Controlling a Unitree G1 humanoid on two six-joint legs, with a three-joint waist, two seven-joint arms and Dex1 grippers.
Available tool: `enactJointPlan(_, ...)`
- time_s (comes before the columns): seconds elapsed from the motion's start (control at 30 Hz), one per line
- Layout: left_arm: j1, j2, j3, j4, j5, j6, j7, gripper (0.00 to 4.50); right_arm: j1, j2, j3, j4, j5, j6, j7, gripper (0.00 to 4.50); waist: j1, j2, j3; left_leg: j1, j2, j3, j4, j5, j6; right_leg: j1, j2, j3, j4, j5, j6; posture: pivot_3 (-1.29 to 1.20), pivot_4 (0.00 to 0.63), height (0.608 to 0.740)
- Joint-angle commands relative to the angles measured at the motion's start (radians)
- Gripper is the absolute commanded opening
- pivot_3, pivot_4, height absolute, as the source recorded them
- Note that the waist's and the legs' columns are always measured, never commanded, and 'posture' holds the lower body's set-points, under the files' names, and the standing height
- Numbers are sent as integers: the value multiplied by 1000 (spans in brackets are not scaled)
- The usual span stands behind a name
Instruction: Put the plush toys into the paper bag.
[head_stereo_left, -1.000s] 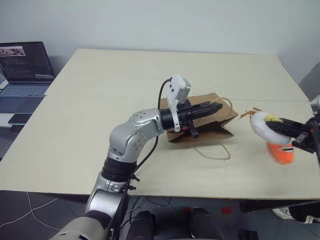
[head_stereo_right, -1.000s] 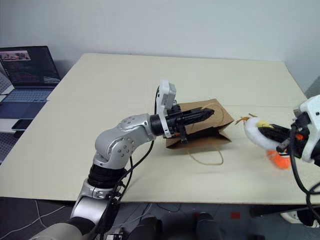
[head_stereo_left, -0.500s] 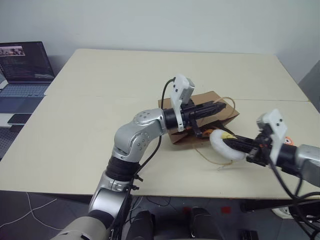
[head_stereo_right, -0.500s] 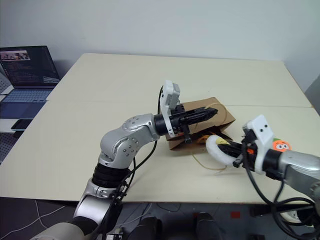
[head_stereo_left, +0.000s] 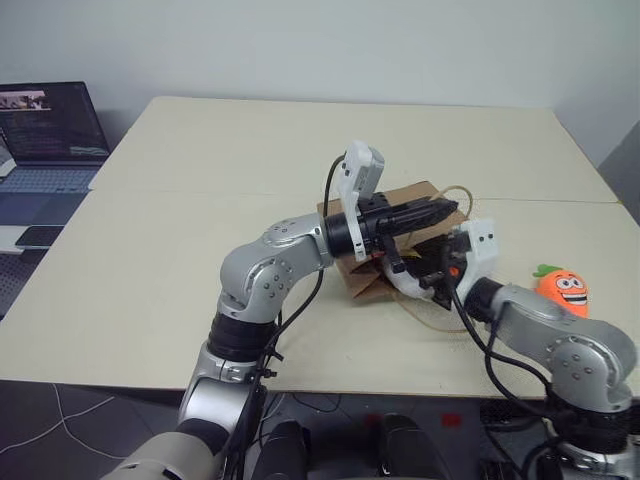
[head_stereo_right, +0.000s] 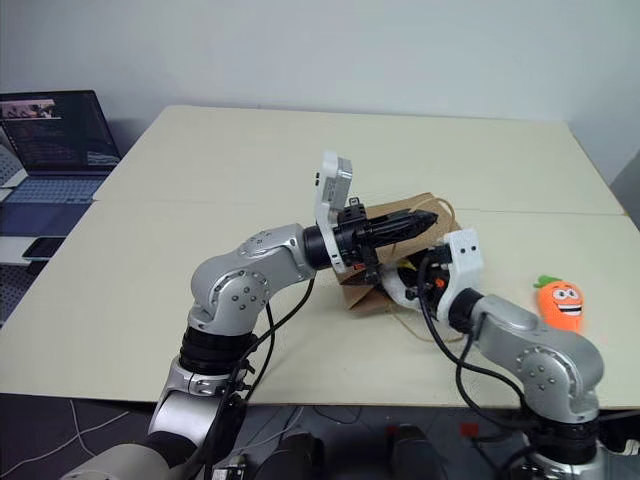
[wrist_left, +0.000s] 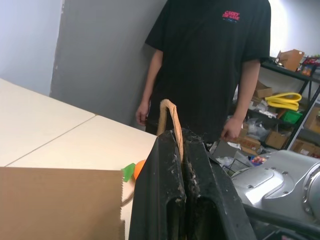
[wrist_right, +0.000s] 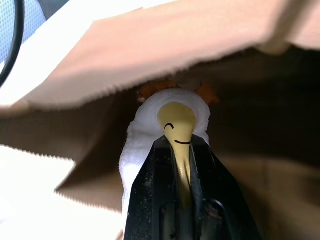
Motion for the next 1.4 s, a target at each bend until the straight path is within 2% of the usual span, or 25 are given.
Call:
enactJointPlan(0.03,-25,-11,23,-42,-41,13,14,0,-37,112,-11,32,-11,-23,-95,20,0,0,0,0,0,0,0,0,0,0,0,0,0,0,0,0,150,740)
enactJointPlan(0.2,-27,-15,24,-41,-53,20,28,0,-70,248,-8,94,-64,-79,-176,20,-1,0,0,0,0,0,0,0,0,-1,0,0,0,0,0,0,150,740)
enactJointPlan(0.27,-28,-16,27,-39,-57,21,35,0,-68,266,8,112,-98,-113,-179,20,-1,0,0,0,0,0,0,0,0,-1,0,0,0,0,0,0,150,740)
enactJointPlan(0.37,-29,-15,28,-34,-54,19,43,0,-53,255,55,111,-157,-152,-160,931,-1,0,0,-1,0,0,0,0,0,-1,0,0,0,0,0,0,150,740)
enactJointPlan(0.47,-30,-11,28,-21,-42,11,49,0,-39,216,83,85,-189,-152,-137,2052,-1,0,0,-1,0,0,0,0,0,-1,0,0,0,0,0,0,150,740)
enactJointPlan(0.67,-32,-8,17,9,-5,-17,55,0,-30,106,47,-18,-132,-50,-83,4157,-1,0,0,-1,0,0,0,0,0,-1,0,0,0,0,0,0,150,740)
enactJointPlan(0.93,-39,-19,7,55,42,-57,56,0,-14,-153,-98,-162,85,128,83,4157,0,0,0,-1,0,0,-1,0,0,-1,0,0,-1,0,0,0,150,740)
enactJointPlan(1.03,-36,-37,4,64,51,-71,66,0,-11,-251,-189,-164,197,153,150,4157,1,0,0,-2,-1,0,-1,0,0,-1,0,0,-2,0,0,0,150,740)
enactJointPlan(1.17,-22,-59,-10,60,62,-83,71,0,64,-449,-346,-138,293,131,310,4157,3,0,0,-3,-1,-1,-1,0,0,0,0,-1,-6,0,0,0,150,740)
enactJointPlan(1.27,-16,-69,-10,56,62,-85,72,0,152,-558,-472,-97,227,44,397,4157,5,0,0,-5,-1,-1,-1,0,1,1,0,-1,-9,0,0,0,150,740)
enactJointPlan(1.4,-12,-74,-30,60,83,-108,57,0,306,-628,-433,-9,-71,-166,388,4157,7,0,0,-5,-1,-1,-1,0,1,1,-1,-1,-10,0,0,0,150,740)
